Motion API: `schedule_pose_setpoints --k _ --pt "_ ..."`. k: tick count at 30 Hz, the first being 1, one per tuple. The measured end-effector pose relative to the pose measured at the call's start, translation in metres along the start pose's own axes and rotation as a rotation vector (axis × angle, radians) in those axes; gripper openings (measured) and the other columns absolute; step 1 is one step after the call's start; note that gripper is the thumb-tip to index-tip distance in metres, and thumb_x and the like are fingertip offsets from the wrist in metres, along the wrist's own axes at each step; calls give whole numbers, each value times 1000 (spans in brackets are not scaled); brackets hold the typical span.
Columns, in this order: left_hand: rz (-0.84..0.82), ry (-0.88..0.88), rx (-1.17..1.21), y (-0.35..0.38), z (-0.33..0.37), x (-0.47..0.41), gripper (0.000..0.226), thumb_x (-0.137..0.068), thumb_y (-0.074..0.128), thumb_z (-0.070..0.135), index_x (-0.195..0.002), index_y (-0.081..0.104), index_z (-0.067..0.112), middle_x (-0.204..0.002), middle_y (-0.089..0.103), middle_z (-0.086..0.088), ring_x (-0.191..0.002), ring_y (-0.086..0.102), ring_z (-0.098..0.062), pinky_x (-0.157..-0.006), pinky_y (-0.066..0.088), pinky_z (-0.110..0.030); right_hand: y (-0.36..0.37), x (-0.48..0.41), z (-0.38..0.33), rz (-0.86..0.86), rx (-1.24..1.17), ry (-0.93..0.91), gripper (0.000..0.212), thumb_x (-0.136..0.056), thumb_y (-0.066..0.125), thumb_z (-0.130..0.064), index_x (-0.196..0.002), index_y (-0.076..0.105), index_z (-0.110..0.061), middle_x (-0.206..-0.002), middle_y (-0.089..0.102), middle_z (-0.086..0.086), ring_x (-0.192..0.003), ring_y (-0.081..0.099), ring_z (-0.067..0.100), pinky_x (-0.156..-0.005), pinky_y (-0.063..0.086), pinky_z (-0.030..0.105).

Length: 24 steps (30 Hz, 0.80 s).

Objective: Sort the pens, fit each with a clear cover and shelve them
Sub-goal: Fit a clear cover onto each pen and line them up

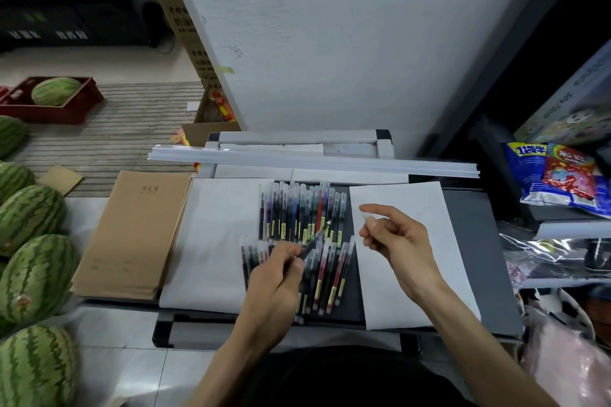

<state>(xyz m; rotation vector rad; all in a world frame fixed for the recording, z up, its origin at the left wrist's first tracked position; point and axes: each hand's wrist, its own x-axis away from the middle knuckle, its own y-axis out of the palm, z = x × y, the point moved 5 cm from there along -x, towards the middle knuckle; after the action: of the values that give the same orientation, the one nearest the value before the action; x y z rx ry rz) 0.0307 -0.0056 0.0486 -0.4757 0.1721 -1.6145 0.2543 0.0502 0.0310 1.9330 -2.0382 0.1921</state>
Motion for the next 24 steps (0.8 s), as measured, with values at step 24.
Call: schedule_pose_setpoints --k 24 --pt "-81 9 8 16 7 1 20 -109 48 18 -104 62 30 -62 43 6 -56 34 -11 -53 32 -30 25 12 -4 -188 -48 42 19 -103 57 -6 -99 74 2 -100 77 17 -97 73 26 -91 60 36"
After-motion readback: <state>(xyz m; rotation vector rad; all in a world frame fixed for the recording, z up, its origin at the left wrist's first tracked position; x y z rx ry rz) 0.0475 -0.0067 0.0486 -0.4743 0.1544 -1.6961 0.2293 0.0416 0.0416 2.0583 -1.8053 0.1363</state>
